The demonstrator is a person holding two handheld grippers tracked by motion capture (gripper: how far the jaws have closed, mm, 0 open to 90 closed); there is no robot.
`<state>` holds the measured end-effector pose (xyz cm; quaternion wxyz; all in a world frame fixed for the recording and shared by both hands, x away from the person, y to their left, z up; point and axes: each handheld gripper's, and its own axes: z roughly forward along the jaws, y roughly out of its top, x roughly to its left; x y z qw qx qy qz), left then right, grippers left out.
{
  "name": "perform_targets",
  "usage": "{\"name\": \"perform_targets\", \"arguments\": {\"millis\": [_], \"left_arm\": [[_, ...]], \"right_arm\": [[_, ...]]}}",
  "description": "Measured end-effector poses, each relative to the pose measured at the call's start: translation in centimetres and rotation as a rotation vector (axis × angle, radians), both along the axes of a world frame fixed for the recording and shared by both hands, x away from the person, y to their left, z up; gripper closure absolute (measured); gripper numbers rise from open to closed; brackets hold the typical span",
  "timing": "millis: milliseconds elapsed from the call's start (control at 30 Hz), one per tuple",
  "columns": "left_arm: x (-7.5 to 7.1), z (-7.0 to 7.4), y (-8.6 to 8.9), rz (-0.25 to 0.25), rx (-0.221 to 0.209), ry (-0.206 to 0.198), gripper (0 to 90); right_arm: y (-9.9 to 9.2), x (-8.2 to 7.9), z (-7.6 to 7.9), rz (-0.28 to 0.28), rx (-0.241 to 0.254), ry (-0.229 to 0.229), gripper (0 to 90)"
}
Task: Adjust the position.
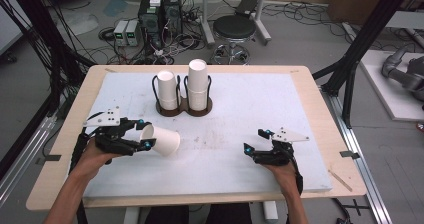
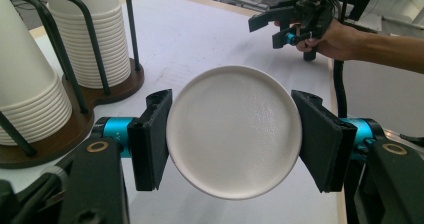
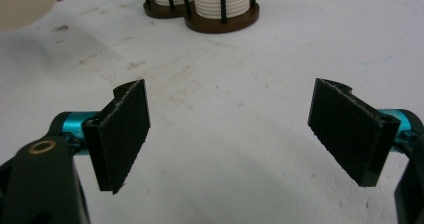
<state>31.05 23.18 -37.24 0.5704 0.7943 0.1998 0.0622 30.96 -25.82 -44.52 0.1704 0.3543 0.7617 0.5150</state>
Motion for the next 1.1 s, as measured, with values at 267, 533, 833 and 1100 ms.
{"name": "perform_targets", "arguments": {"millis": [267,533,833,1100], "left_arm": [[0.1,0.2,-0.9,-0.039,-0.035,-0.007,36.2],[0.0,0.1,-2.6,-0.093,-0.032,-0.008,36.2],[0.0,0.1,-3.9,-0.137,-0.062,0.000,36.1],[-0.2,0.2,-4.5,-0.168,-0.098,0.002,36.1]], "right_arm": [[1.3,-0.1,2.3,0.104,0.042,-0.032,17.4],[3.4,0.2,4.4,0.251,0.070,-0.044,17.4],[5.6,0.7,6.6,0.392,0.117,-0.066,17.4],[8.2,0.9,7.9,0.527,0.163,-0.061,17.3]]}}
